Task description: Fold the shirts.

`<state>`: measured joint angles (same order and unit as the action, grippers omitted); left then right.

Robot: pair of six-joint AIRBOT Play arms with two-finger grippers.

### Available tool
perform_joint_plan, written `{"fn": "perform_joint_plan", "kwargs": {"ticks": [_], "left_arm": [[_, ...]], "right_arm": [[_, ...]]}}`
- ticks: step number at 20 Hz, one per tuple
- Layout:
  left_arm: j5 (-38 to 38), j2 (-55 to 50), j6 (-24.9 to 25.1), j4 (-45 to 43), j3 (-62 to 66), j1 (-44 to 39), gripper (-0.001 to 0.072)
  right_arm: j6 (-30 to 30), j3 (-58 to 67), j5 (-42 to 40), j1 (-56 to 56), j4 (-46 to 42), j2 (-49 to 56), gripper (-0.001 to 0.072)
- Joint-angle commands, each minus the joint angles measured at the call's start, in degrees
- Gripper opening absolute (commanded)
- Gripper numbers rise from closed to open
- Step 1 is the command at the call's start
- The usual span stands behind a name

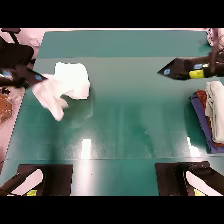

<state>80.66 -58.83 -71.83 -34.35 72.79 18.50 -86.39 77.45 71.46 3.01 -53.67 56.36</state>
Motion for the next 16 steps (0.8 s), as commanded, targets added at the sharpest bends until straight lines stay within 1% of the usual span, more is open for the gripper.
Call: {"fn": "perform_joint_plan", "kwargs": {"ticks": [1,2,4,6,8,9,10,11,12,14,15,16], "left_arm": [[1.3,2.7,-1.7,2.8,12.9,-2.1,0.0022],[0.8,2.6,-1.9,3.2,16.3,-3.9,0.0022],[-4.2,2.6,-3.3,4.9,21.6,-9.2,0.0022],[-12.5,2.6,-3.5,6.2,24.9,-15.9,0.0022],[-21.3,2.6,-6.3,6.3,26.4,-22.9,0.0023],[-26.3,2.5,-9.1,7.1,26.5,-26.0,0.0023],[-30.5,2.1,-9.6,9.6,26.5,-28.5,0.0023],[-33.9,1.4,-7.5,14.1,26.5,-30.9,0.0023],[-36.1,0.6,-3.8,19.5,26.6,-33.0,0.0024],[-37.4,-1.6,5.3,30.4,27.5,-36.7,0.0024],[-37.7,-2.3,9.0,32.6,27.5,-37.6,0.0025],[-37.6,-2.7,11.0,31.9,27.5,-37.7,0.0025]], "right_arm": [[0.6,0.0,-5.9,-3.9,-0.1,-5.4,0.0275],[0.6,0.0,-6.0,-5.5,-0.1,-6.9,0.0276],[1.0,0.0,-5.7,-8.6,-0.1,-9.3,0.0275],[1.9,0.0,-5.5,-11.8,-0.1,-11.2,0.0275],[3.0,0.0,-4.8,-14.8,-0.1,-12.9,0.0275],[3.7,0.0,-4.3,-16.4,-0.1,-13.6,0.0275],[4.0,0.0,-3.5,-17.7,-0.2,-14.0,0.0275],[4.0,0.0,-2.6,-18.8,-0.4,-14.2,0.0276],[4.1,-0.1,-2.2,-19.5,-0.6,-14.2,0.0275],[4.3,-0.1,-2.1,-20.1,-0.6,-14.2,0.0275],[4.5,-0.1,-2.1,-20.1,-0.6,-14.2,0.0275],[4.9,-0.1,-2.1,-20.1,-0.6,-14.2,0.0276]]}}
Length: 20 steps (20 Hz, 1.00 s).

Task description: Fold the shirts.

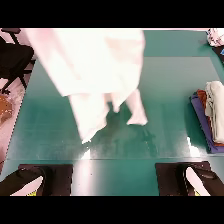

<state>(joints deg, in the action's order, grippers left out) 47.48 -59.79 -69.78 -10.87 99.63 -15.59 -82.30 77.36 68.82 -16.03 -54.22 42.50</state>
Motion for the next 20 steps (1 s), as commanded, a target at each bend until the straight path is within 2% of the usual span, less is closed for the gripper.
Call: {"fn": "perform_joint_plan", "kwargs": {"ticks": [1,2,4,8,10,13,16,20], "left_arm": [[-3.5,-2.2,9.2,5.1,0.7,-3.7,0.0025],[-1.8,-2.6,9.2,0.0,0.7,-3.7,0.0025],[6.5,-3.3,8.0,-14.3,0.7,-3.7,0.0026],[30.5,-5.7,2.6,-45.0,-1.7,-3.7,0.0025],[38.2,-6.1,2.3,-54.4,-7.6,-3.7,0.0026],[40.5,-6.1,2.3,-65.9,-18.9,-3.7,0.0025],[41.9,-6.1,1.8,-74.9,-28.8,-3.7,0.0025],[43.3,-6.1,0.8,-78.9,-35.5,-3.7,0.0025]], "right_arm": [[1.6,0.0,0.6,-1.0,0.0,-0.3,0.0276],[2.1,0.0,0.6,-1.0,-0.1,-0.3,0.0275],[2.1,0.0,0.7,-0.5,-0.9,-0.3,0.0275],[2.0,0.0,2.4,7.2,-14.6,0.3,0.0275],[1.8,0.0,4.0,12.7,-20.6,1.4,0.0275],[1.7,0.0,6.4,19.6,-22.3,5.2,0.0276],[-0.9,0.0,12.7,22.6,-22.1,11.6,0.0275],[-2.6,0.0,12.7,22.7,-21.8,20.7,0.0275]]}}
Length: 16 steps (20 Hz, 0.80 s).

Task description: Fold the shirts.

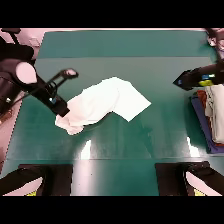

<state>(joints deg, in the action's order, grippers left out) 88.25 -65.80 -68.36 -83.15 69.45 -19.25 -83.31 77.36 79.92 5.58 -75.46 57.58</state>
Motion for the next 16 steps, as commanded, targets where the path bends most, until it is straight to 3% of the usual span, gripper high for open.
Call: {"fn": "perform_joint_plan", "kwargs": {"ticks": [1,3,6,7,8,9,12,16], "left_arm": [[2.2,0.0,-0.6,-7.3,-5.8,0.0,0.0025],[0.7,0.0,-0.6,-8.6,-6.1,0.0,0.0026],[0.3,0.0,-0.6,-9.8,-6.1,0.0,0.0026],[0.5,0.0,-0.7,-9.7,-6.1,0.0,0.0056],[0.4,0.1,-2.4,-9.8,-6.1,0.0,0.0454],[-0.2,0.6,-7.1,-10.6,-6.1,0.2,0.0652],[-3.0,5.7,-11.4,-8.5,-6.1,2.6,0.0654],[-4.7,17.3,-18.6,3.8,-6.2,8.8,0.0673]], "right_arm": [[-1.7,0.0,1.5,1.0,-0.5,8.0,0.0275],[-1.7,0.0,1.5,1.0,2.1,12.6,0.0275],[3.6,0.2,1.0,-0.7,17.3,19.1,0.0264],[4.3,1.1,0.3,-1.4,20.9,21.4,0.0264],[4.3,2.5,0.2,-2.2,22.3,23.4,0.0265],[4.3,4.3,0.3,-2.8,22.4,25.0,0.0265],[4.3,9.9,1.2,-5.4,22.4,27.8,0.0265],[4.3,14.6,0.6,-9.5,22.4,28.0,0.0265]]}}
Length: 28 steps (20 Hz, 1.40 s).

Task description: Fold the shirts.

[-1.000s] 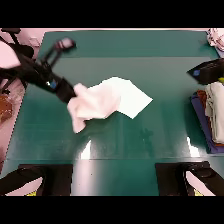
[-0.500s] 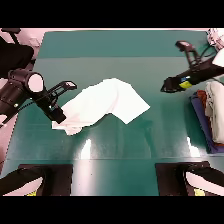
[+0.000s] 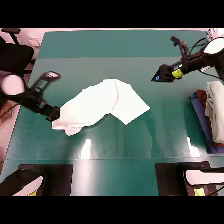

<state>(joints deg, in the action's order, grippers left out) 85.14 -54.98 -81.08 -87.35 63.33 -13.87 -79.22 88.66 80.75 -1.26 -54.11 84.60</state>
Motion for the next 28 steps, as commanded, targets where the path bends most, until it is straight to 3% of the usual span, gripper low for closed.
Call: {"fn": "perform_joint_plan", "kwargs": {"ticks": [1,3,8,11,15,20,25,26,28], "left_arm": [[-1.7,9.2,-7.8,10.8,-0.3,4.0,0.0674],[-2.0,15.0,-13.7,12.0,-2.9,4.0,0.0712],[-7.1,27.8,-24.8,12.0,-20.7,4.0,0.0713],[-15.1,30.9,-31.5,13.7,-31.9,4.0,0.0713],[-25.0,27.4,-30.3,15.8,-39.8,4.0,0.0712],[-36.3,19.3,-26.9,15.8,-40.2,4.0,0.0710],[-42.5,10.3,-26.4,17.9,-40.2,4.0,0.0703],[-42.2,9.5,-26.3,17.9,-40.2,4.0,0.0620],[-41.7,9.4,-22.4,18.9,-39.7,4.0,0.0161]], "right_arm": [[0.3,4.0,-0.3,-3.9,1.0,1.0,0.0265],[0.2,4.2,-0.6,-6.2,2.3,1.0,0.0265],[0.3,4.2,-0.7,-9.6,6.8,1.0,0.0265],[0.3,4.2,-0.9,-9.6,7.2,1.0,0.0265],[0.3,4.2,-1.1,-9.4,8.1,1.0,0.0264],[0.2,4.2,-0.6,-9.0,8.1,1.0,0.0265],[0.5,4.2,-0.9,-8.4,8.0,1.0,0.0265],[0.8,4.2,-1.1,-8.3,8.0,1.0,0.0265],[0.9,4.2,-1.9,-8.3,8.0,1.0,0.0265]]}}
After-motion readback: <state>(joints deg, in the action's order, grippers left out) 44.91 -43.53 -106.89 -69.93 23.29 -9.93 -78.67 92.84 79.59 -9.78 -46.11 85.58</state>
